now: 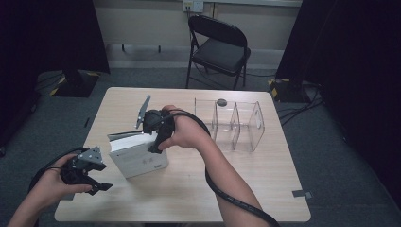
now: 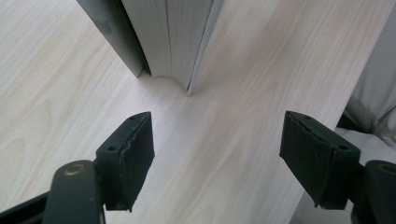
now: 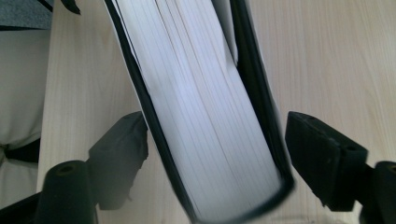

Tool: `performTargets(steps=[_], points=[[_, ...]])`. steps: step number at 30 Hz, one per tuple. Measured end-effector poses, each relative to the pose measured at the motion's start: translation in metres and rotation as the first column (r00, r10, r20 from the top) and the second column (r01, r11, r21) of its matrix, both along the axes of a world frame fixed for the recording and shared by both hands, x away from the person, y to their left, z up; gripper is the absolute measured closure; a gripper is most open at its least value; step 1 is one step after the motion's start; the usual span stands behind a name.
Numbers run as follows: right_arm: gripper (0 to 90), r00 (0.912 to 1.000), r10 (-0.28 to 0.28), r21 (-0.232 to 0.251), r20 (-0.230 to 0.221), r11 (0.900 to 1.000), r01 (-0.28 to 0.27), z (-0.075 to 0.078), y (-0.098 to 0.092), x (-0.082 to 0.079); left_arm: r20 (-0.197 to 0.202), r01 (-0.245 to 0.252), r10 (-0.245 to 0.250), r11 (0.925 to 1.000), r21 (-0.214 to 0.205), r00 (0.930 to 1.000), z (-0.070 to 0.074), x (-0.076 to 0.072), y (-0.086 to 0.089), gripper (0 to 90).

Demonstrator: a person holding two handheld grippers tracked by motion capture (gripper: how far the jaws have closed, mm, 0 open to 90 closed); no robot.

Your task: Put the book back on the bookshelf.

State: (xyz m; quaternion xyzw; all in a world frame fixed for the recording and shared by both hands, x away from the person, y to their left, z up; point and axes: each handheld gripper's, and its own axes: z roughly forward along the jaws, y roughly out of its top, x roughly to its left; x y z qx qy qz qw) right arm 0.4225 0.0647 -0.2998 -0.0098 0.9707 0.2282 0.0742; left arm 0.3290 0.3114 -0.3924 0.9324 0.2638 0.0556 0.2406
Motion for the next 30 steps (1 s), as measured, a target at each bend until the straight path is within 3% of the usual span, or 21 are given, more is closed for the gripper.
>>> performTargets(steps=[3,12,16,20,30], points=[[32.5,0.9993,0.007,0.002,-0.037,1.0000,-0.007,-0.002,0.007,0.001,-0.004,0.006,-0.006,0.9999,0.010,1.0000,-0.003,0.000,0.001,25.4],[38.1,0.9992,0.035,-0.050,-0.018,0.9981,-0.035,-0.006,0.016,-0.006,-0.005,-0.017,0.017,0.9998,-0.006,0.9998,-0.009,-0.001,0.007,25.0],[47.9,0.9978,0.057,-0.076,-0.033,0.9953,-0.060,-0.002,0.015,-0.009,-0.005,-0.017,0.017,0.9998,-0.004,0.9998,-0.011,0.000,0.007,25.0],[50.2,0.9996,0.021,-0.070,-0.017,0.9973,-0.022,-0.002,0.013,-0.013,-0.003,-0.012,0.012,0.9999,-0.009,0.9999,-0.013,0.000,0.005,25.0],[51.2,0.9972,-0.058,-0.103,-0.049,0.9933,0.052,0.001,-0.010,-0.015,0.035,0.002,-0.002,0.9997,-0.023,0.9994,-0.021,0.003,-0.002,22.4]])
